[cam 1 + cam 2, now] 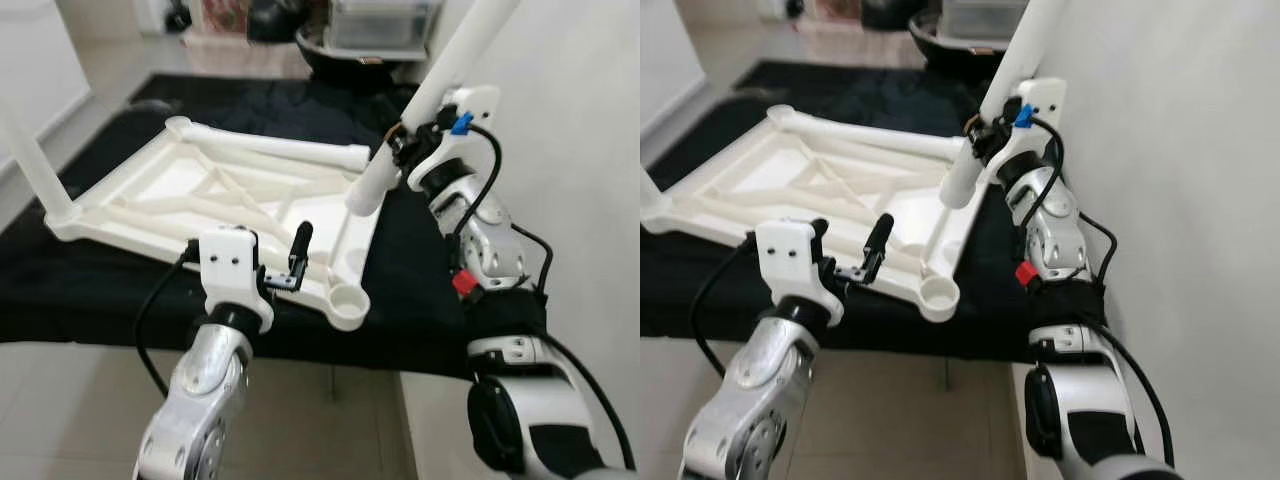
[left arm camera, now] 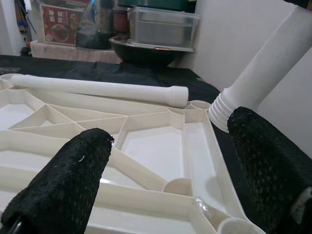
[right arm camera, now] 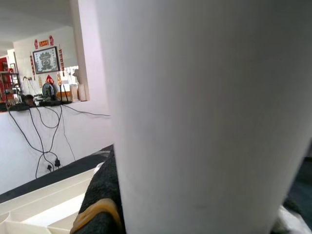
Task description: Building children table
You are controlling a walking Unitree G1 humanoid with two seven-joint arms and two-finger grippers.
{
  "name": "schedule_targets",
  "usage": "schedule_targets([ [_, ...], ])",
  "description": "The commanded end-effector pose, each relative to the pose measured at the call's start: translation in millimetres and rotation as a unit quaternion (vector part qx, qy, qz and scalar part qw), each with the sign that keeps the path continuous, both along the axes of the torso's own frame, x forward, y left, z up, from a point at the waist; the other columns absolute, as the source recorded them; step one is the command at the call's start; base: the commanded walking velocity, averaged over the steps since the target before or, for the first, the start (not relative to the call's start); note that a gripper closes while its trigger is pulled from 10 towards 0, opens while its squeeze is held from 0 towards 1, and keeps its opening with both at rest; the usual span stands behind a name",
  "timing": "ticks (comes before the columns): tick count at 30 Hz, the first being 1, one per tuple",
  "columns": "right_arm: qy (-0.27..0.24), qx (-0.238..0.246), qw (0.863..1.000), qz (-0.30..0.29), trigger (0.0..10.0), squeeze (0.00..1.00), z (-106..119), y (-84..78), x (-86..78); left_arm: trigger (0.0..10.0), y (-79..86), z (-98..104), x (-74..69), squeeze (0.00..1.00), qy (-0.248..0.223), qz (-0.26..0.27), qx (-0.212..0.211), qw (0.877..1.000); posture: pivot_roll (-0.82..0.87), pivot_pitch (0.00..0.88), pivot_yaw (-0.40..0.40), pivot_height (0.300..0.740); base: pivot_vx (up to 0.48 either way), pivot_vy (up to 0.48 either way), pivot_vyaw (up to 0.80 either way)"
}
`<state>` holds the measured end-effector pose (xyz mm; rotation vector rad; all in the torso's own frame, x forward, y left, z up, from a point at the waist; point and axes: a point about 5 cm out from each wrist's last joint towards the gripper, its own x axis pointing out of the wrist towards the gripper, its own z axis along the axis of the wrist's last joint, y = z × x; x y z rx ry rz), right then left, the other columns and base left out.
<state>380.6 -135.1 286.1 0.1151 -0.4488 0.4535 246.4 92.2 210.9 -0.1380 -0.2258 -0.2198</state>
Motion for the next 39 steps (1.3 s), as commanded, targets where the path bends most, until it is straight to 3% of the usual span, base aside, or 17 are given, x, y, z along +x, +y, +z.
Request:
schedule_targets([
  [1,-0.012,-0.009,1.0,0.02,10.0,0.0,5,4.9,-2.3,10.0,-0.8,-3,0.1,0.0,0.007,0.002,-0.004,1.0,0.07,0.077,-0.067,0.74,0.0,0.0,0.0],
  [5,0.038,-0.027,0.996,0.079,10.0,0.0,-1,7.3,5.0,10.0,-2.2,-6,-1.1,0.0,0.014,-0.005,-0.006,1.0,0.07,0.086,-0.066,0.74,0.0,0.0,0.0],
  [10,0.065,-0.043,0.99,0.12,10.0,0.0,-4,6.3,9.6,10.0,-3.7,-9,-3.4,0.0,0.02,-0.015,-0.008,1.0,0.07,0.092,-0.064,0.74,0.0,0.0,0.0],
  [11,0.081,-0.074,0.981,0.162,10.0,0.0,-5,8.2,11.8,10.0,-6.3,-14,-6.9,0.0,0.029,-0.034,-0.009,0.999,0.07,0.098,-0.067,0.74,0.0,0.0,0.0],
  [13,0.081,-0.074,0.981,0.162,10.0,0.0,-5,8.2,11.8,10.0,-6.3,-14,-6.9,0.0,0.029,-0.034,-0.009,0.999,0.07,0.098,-0.067,0.74,0.0,0.0,0.0],
  [15,0.103,-0.12,0.954,0.255,10.0,0.0,-3,15.4,12.9,10.0,-10.5,-21,-14.9,0.0,0.046,-0.059,-0.011,0.997,0.06,0.119,-0.067,0.74,0.0,0.0,0.0],
  [16,0.103,-0.12,0.954,0.255,10.0,0.0,-3,15.4,12.9,10.0,-10.5,-21,-14.9,0.0,0.046,-0.059,-0.011,0.997,0.06,0.119,-0.067,0.74,0.0,0.0,0.0],
  [18,0.095,-0.138,0.918,0.36,10.0,0.0,4,30.3,7.5,10.0,-16.1,-25,-23.4,0.0,0.058,-0.075,-0.021,0.995,0.08,0.148,-0.073,0.74,0.0,0.0,0.0],
  [19,0.095,-0.138,0.918,0.36,10.0,0.0,4,30.3,7.5,10.0,-16.1,-25,-23.4,0.0,0.058,-0.075,-0.021,0.995,0.08,0.148,-0.073,0.74,0.0,0.0,0.0],
  [20,0.085,-0.137,0.901,0.403,10.0,0.0,8,37.9,4.4,10.0,-19.1,-25,-27.9,0.0,0.062,-0.08,-0.025,0.995,0.08,0.16,-0.073,0.74,0.0,0.0,0.0],
  [23,0.079,-0.135,0.89,0.429,10.0,0.0,11,42.5,2.1,10.0,-21.3,-25,-32.0,0.0,0.065,-0.083,-0.027,0.994,0.09,0.172,-0.076,0.74,0.0,0.0,0.0],
  [24,0.066,-0.133,0.868,0.473,10.0,0.0,15,47.1,-2.1,10.0,-23.0,-26,-39.3,0.0,0.071,-0.087,-0.029,0.993,0.1,0.189,-0.079,0.74,0.0,0.0,0.0],
  [29,0.055,-0.131,0.851,0.506,10.0,0.0,20,48.3,-5.6,10.0,-22.1,-28,-43.1,0.0,0.078,-0.085,-0.029,0.993,0.1,0.194,-0.079,0.74,0.0,0.0,0.0],
  [31,0.045,-0.143,0.833,0.533,10.0,0.0,21,50.0,-9.1,10.0,-20.2,-29,-44.3,0.0,0.082,-0.081,-0.029,0.993,0.09,0.202,-0.074,0.74,0.0,0.0,0.0],
  [32,0.045,-0.143,0.833,0.533,10.0,0.0,21,50.0,-9.1,10.0,-20.2,-29,-44.3,0.0,0.082,-0.081,-0.029,0.993,0.09,0.202,-0.074,0.74,0.0,0.0,0.0],
  [36,0.038,-0.193,0.803,0.563,10.0,0.0,16,52.6,-13.1,10.0,-20.1,-27,-46.5,0.0,0.081,-0.081,-0.03,0.993,0.11,0.209,-0.073,0.74,0.0,0.0,0.0],
  [39,0.035,-0.202,0.798,0.566,10.0,0.0,14,51.4,-12.9,10.0,-20.2,-27,-48.4,0.0,0.082,-0.081,-0.03,0.993,0.11,0.209,-0.074,0.74,0.0,0.0,0.0],
])
